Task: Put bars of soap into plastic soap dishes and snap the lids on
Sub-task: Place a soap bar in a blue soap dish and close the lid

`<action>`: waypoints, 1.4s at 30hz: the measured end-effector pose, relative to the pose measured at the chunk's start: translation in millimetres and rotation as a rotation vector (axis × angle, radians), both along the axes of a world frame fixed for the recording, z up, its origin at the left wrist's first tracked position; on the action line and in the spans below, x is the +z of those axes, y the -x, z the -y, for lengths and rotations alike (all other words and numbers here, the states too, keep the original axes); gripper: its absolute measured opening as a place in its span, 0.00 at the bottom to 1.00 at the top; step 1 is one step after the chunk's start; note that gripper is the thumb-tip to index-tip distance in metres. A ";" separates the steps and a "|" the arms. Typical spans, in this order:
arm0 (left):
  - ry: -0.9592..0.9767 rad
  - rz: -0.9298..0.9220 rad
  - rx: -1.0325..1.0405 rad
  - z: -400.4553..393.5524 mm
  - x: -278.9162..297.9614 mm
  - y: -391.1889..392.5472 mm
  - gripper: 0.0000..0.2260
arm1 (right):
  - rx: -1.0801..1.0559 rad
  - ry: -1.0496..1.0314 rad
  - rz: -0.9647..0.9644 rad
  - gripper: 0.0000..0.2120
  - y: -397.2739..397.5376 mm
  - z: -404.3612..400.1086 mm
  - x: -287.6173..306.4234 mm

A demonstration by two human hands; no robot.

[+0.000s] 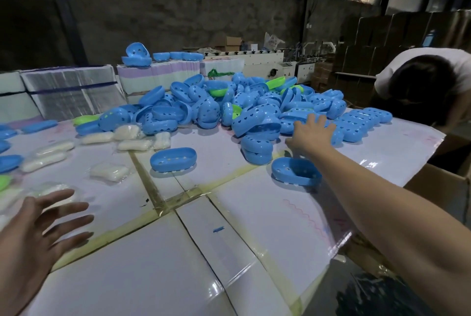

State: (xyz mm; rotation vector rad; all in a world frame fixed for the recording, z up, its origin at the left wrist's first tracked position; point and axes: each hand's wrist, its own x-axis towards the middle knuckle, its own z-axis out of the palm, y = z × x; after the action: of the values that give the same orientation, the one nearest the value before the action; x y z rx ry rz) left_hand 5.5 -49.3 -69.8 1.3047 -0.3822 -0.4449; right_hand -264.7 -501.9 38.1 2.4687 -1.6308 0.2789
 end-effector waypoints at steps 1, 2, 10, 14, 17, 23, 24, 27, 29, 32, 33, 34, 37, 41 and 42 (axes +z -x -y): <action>0.042 0.020 0.011 -4.2 3.2 2.0 0.31 | 0.032 0.027 -0.017 0.20 -6.8 -8.6 2.7; 0.032 0.059 0.014 -7.6 10.8 8.4 0.32 | 0.074 0.051 -0.009 0.20 -15.2 -18.9 5.4; 0.035 0.042 0.021 -4.6 57.6 55.2 0.23 | 0.590 0.046 0.395 0.20 -109.0 -152.4 18.7; -0.045 0.038 0.069 -6.3 64.3 55.3 0.24 | 0.865 -0.178 0.584 0.18 -151.2 -230.3 9.4; -0.092 0.068 0.132 -12.0 70.5 53.8 0.21 | 1.022 -0.393 0.671 0.15 -175.2 -279.6 1.3; -0.220 0.177 0.248 -26.4 74.3 42.0 0.12 | 1.207 -0.635 0.714 0.11 -185.5 -321.7 -38.1; -0.251 0.199 0.254 -29.6 76.0 39.2 0.12 | 1.234 -0.624 0.694 0.11 -185.2 -321.9 -41.3; -0.405 0.390 0.337 -43.1 78.8 25.3 0.10 | 1.262 -0.632 0.690 0.10 -186.8 -319.5 -41.6; -0.583 0.598 0.499 -57.4 79.8 12.7 0.07 | 1.274 -0.649 0.689 0.09 -188.1 -319.4 -42.0; -0.997 0.711 0.707 -85.6 78.2 -8.9 0.14 | 1.309 -0.646 0.683 0.09 -187.8 -320.3 -45.5; -1.109 0.656 0.713 -94.3 78.3 -13.6 0.17 | 1.309 -0.654 0.689 0.09 -187.6 -319.6 -46.2; -1.185 0.599 0.702 -101.4 78.2 -16.9 0.18 | 1.306 -0.665 0.696 0.08 -187.4 -319.2 -46.4; -1.254 0.524 0.706 -114.3 76.1 -24.1 0.19 | 1.308 -0.670 0.694 0.08 -186.9 -318.3 -46.8; -1.441 0.434 0.570 -122.2 73.2 -26.8 0.19 | 1.329 -0.656 0.677 0.08 -185.0 -318.3 -45.6; -1.487 0.418 0.518 -122.2 72.1 -26.3 0.18 | 1.329 -0.654 0.675 0.08 -184.7 -318.1 -45.8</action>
State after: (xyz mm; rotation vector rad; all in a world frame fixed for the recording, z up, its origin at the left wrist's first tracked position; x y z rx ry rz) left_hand 31.7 72.9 2.3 2.8690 0.0365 0.0863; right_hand -80.0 -183.7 -7.7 3.8628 0.2743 0.8882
